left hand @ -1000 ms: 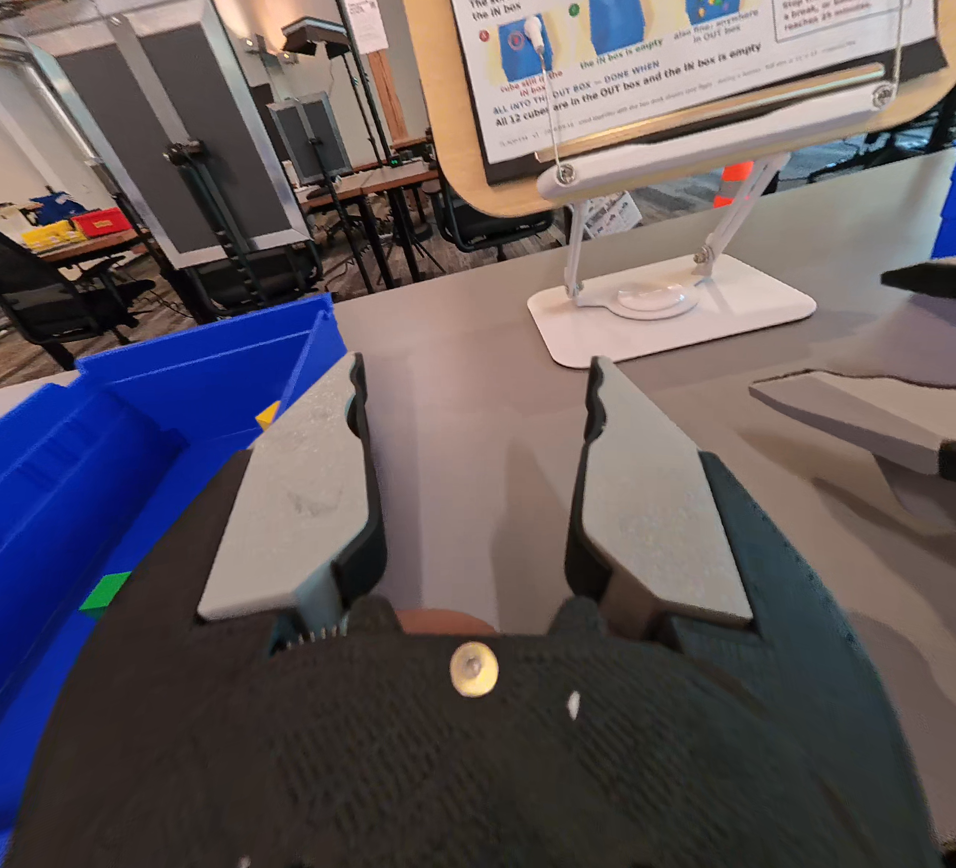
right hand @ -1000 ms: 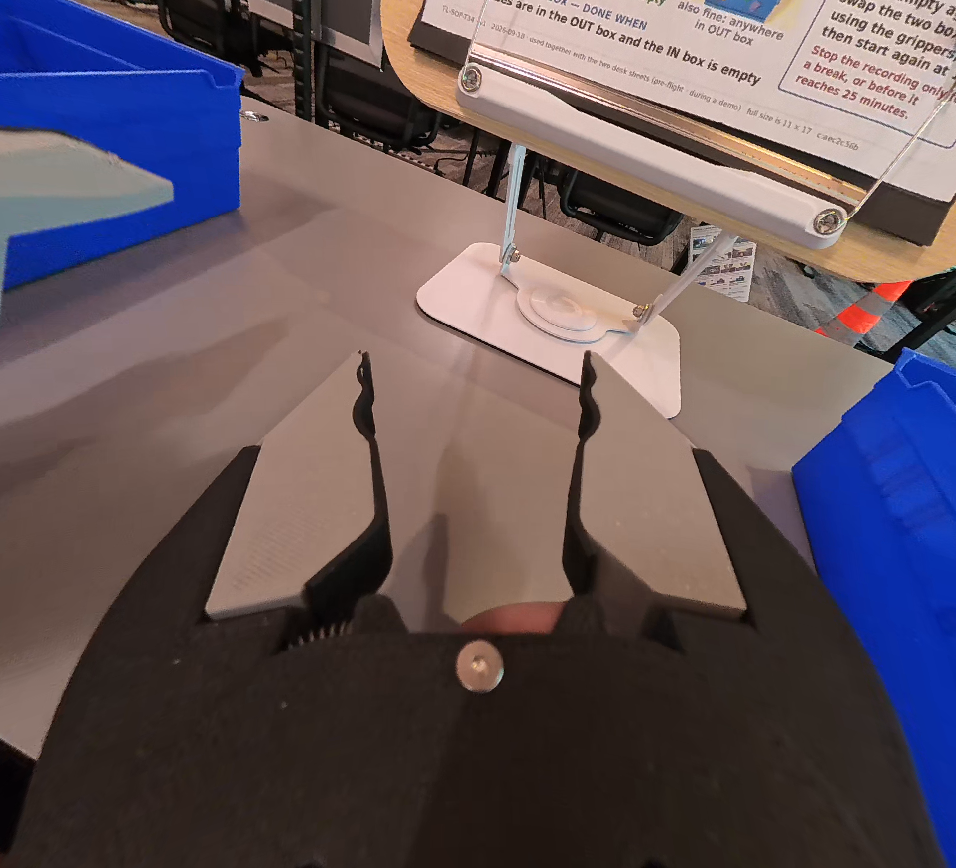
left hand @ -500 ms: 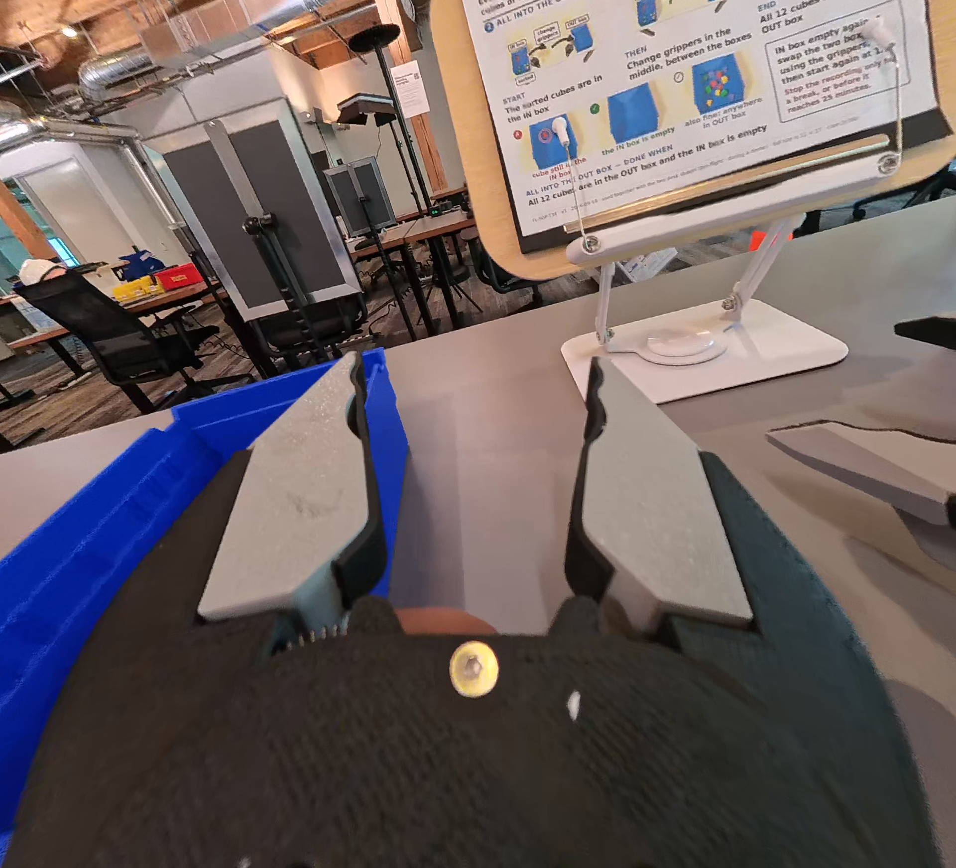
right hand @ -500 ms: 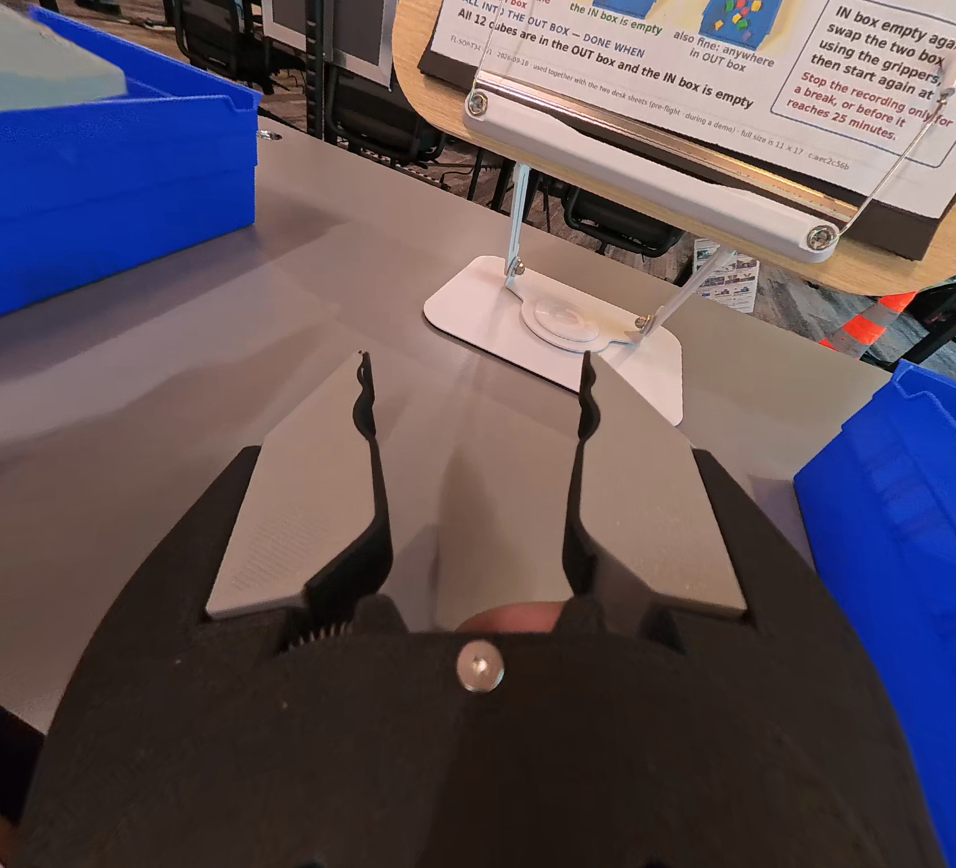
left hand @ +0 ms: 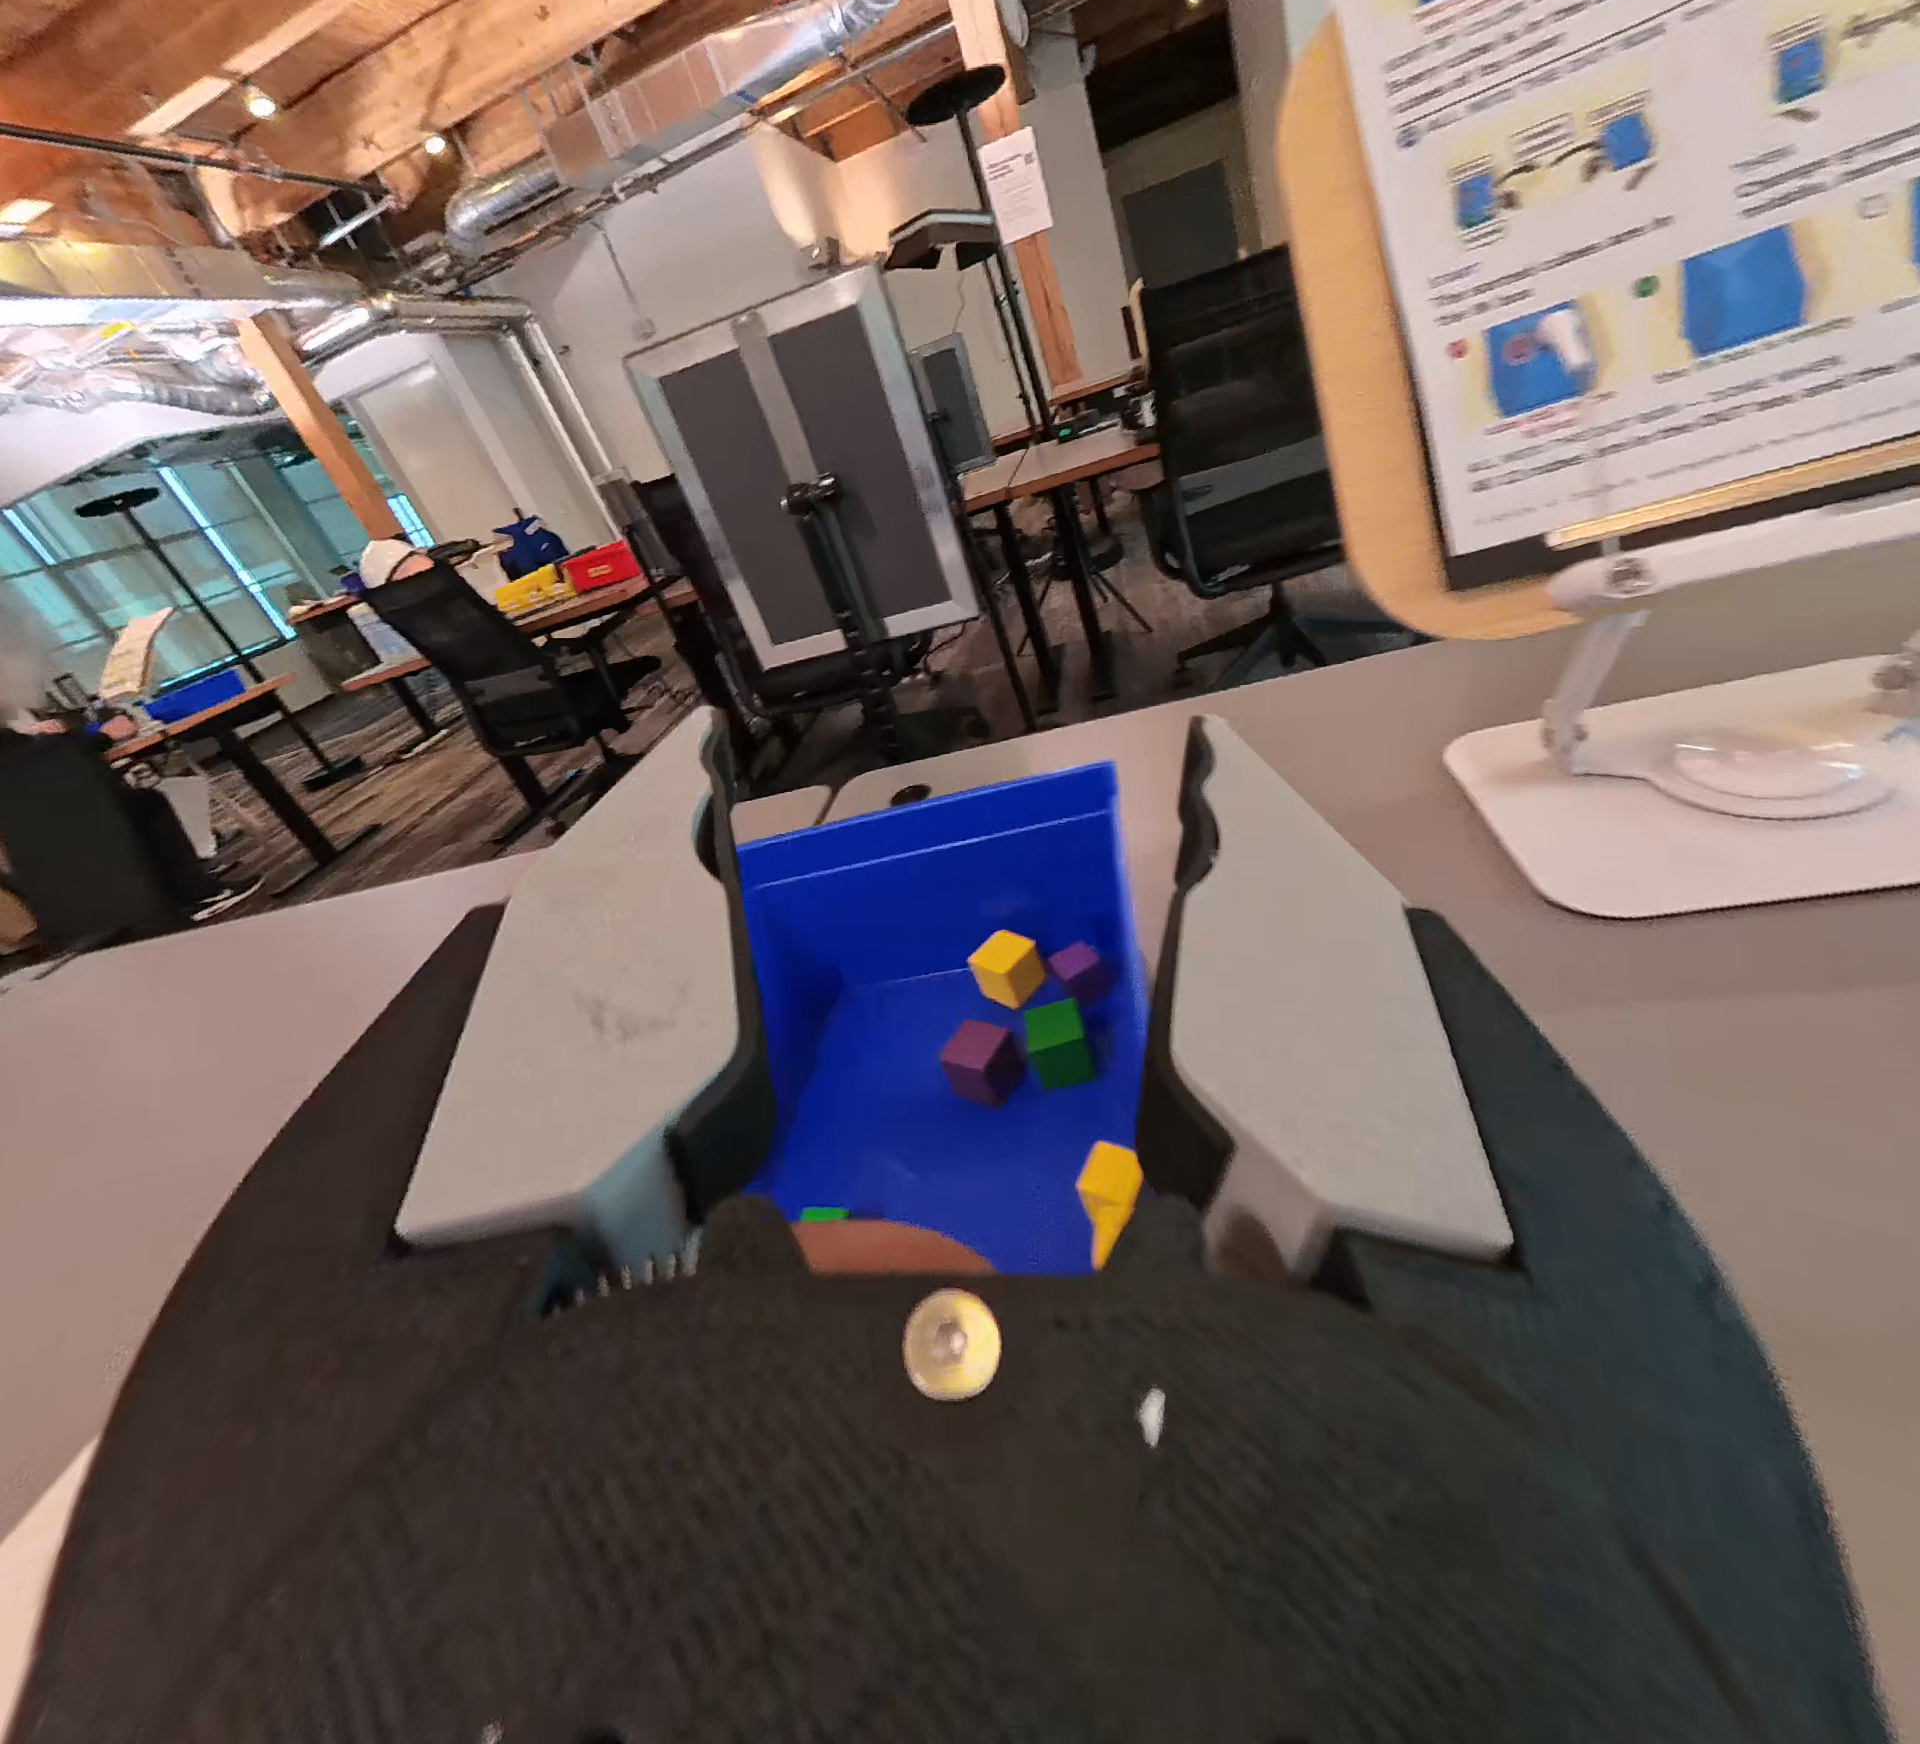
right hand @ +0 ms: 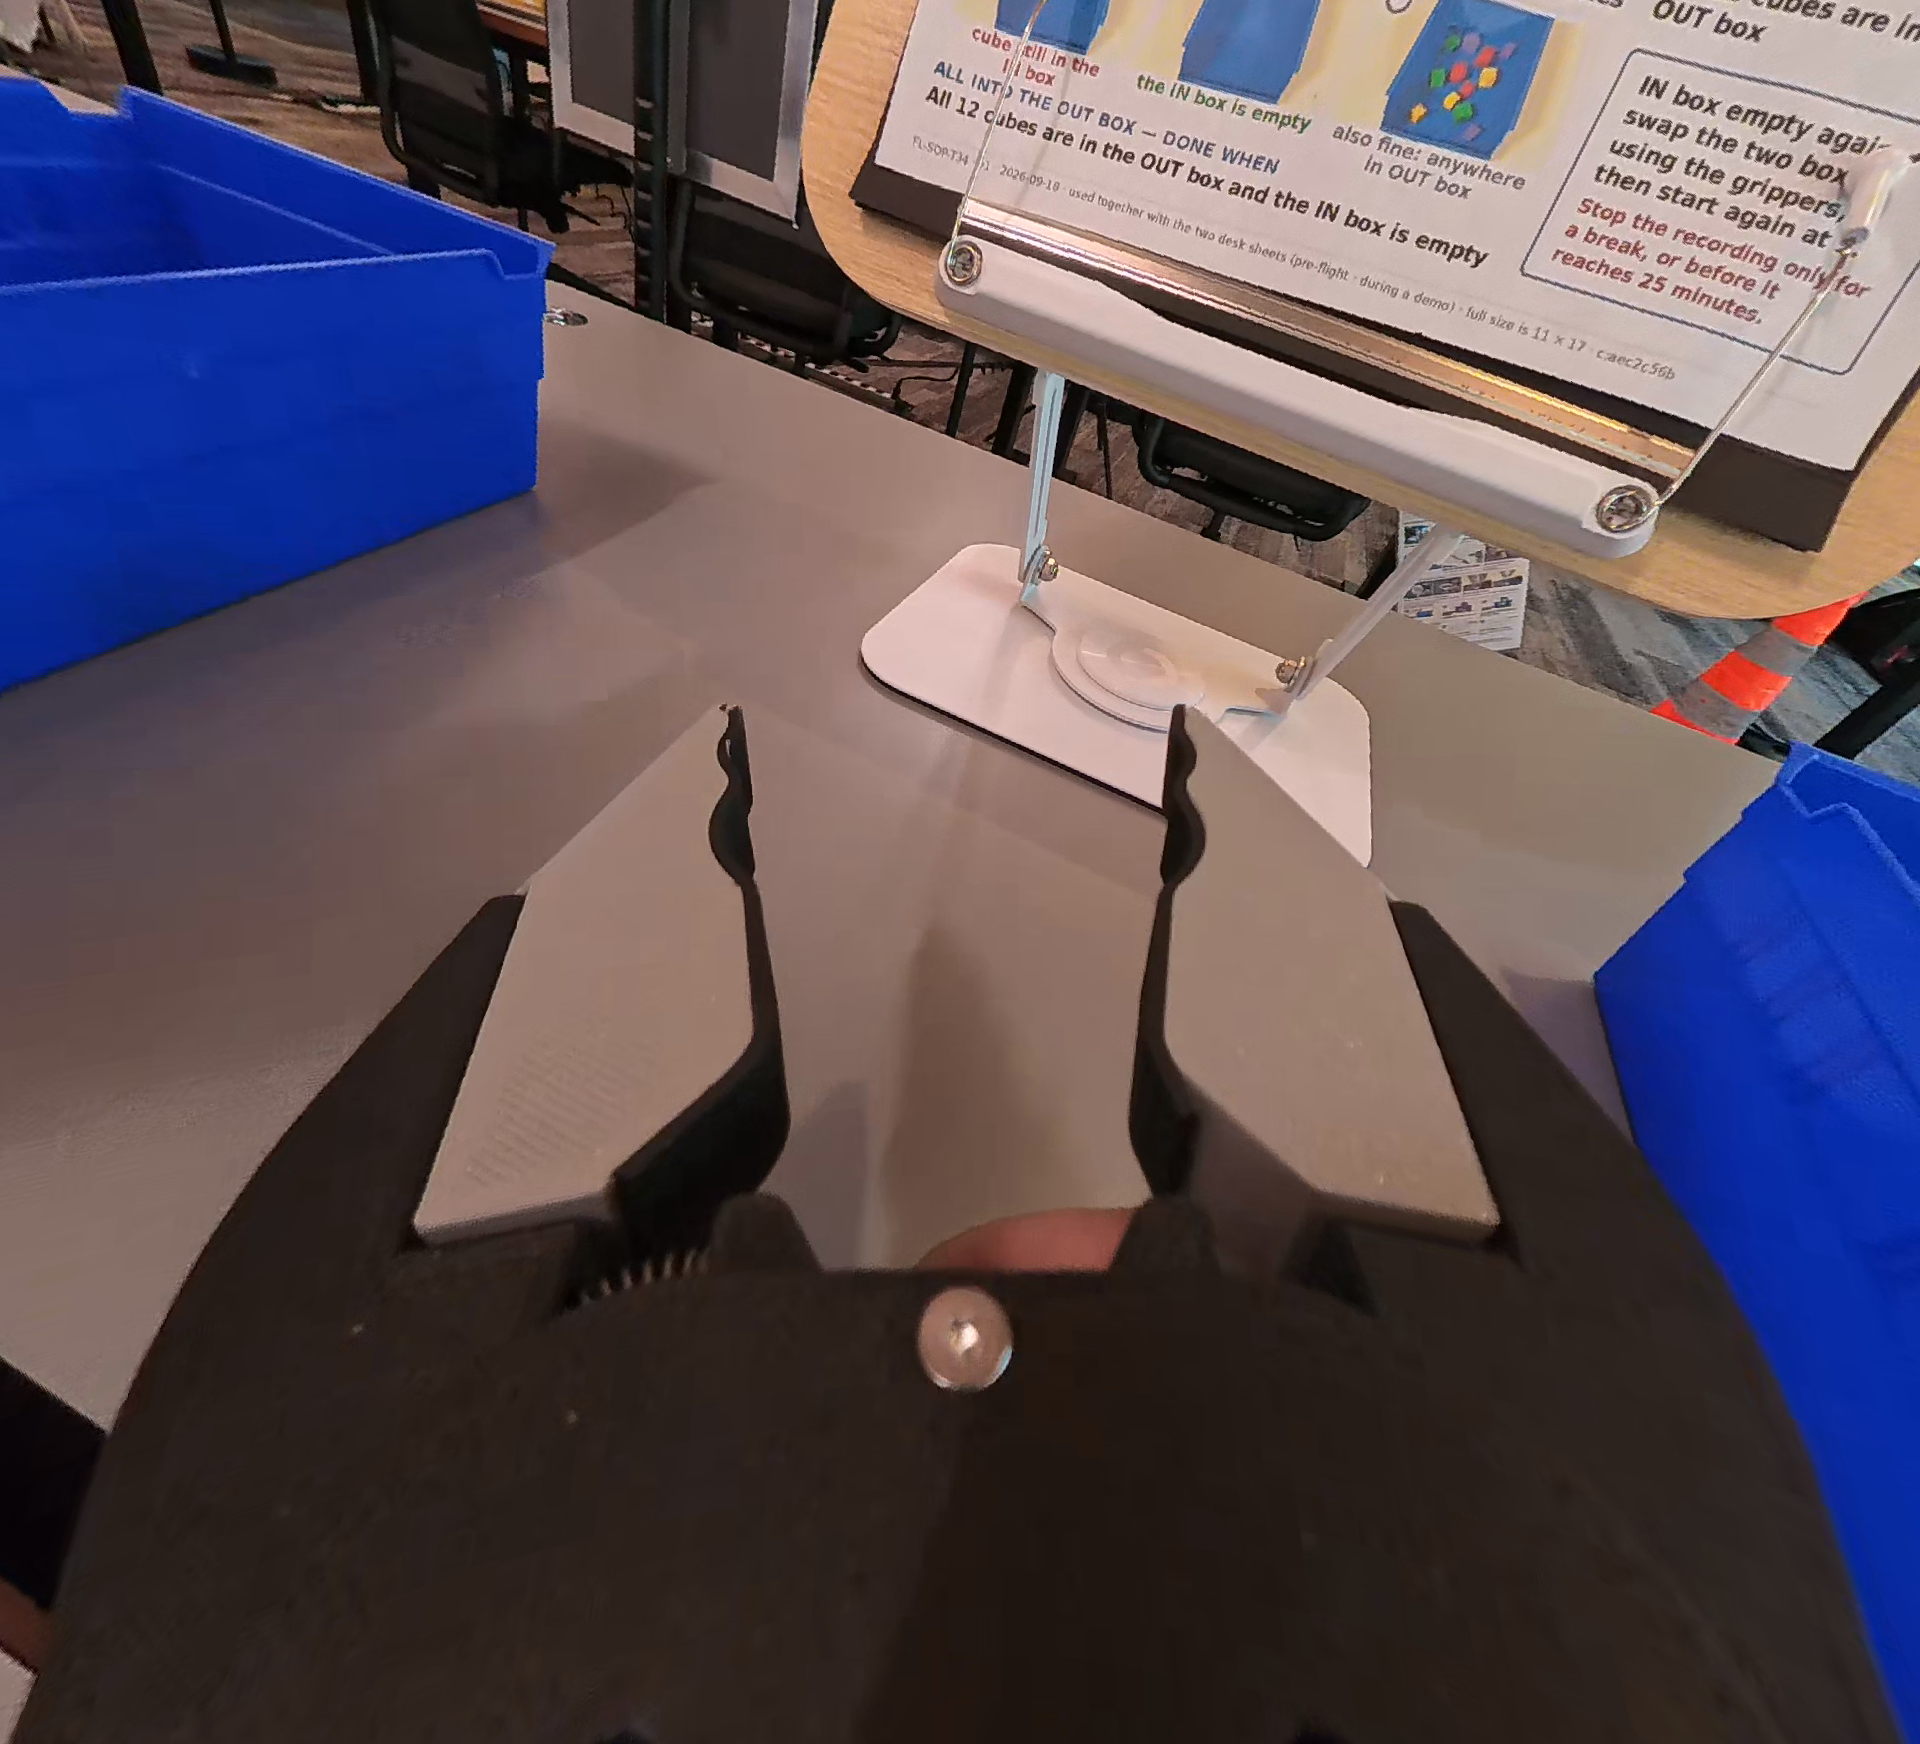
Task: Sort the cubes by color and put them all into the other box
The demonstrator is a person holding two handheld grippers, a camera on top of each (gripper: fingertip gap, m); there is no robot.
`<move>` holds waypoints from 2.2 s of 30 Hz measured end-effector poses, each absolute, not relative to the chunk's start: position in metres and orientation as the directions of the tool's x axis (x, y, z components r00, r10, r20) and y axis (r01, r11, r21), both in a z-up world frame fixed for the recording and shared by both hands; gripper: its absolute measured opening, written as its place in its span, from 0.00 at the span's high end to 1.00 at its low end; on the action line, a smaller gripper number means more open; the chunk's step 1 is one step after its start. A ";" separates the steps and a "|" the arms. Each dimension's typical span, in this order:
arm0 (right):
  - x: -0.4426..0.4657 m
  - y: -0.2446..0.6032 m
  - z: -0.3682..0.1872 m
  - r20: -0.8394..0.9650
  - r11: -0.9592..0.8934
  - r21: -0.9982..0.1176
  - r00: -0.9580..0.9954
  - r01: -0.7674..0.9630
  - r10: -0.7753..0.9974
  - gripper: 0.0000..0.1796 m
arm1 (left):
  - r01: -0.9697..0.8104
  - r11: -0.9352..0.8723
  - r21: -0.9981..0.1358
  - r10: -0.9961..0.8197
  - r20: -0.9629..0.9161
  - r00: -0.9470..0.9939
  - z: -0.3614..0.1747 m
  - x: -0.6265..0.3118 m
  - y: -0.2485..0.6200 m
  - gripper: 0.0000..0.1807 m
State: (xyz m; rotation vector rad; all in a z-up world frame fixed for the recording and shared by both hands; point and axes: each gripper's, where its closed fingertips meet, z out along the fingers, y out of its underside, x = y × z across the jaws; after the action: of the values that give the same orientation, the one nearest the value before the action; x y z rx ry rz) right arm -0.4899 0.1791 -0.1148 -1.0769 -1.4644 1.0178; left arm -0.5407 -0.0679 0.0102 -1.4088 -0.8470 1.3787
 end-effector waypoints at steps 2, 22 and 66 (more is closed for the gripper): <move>-0.489 0.179 -0.114 0.234 0.243 -0.963 -0.093 0.114 0.968 0.57 | -0.098 -0.310 -0.946 0.942 -0.320 0.102 0.010 -0.550 -0.089 0.53; -0.492 0.179 -0.119 0.245 0.255 -0.958 -0.093 0.129 0.965 0.57 | 0.332 -0.331 -0.883 0.943 -0.294 0.158 -0.092 -0.598 -0.171 0.52; -0.488 0.151 -0.125 0.266 0.291 -0.949 -0.188 0.118 0.945 0.58 | 0.429 -0.737 -0.522 0.614 -0.253 0.748 -0.192 -0.670 -0.114 0.66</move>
State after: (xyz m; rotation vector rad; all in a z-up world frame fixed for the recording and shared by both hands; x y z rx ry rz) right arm -0.4879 0.1510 -0.1252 -1.0101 -1.5618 1.0405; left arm -0.6703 -0.1144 -0.1916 -2.5102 -0.7931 0.5783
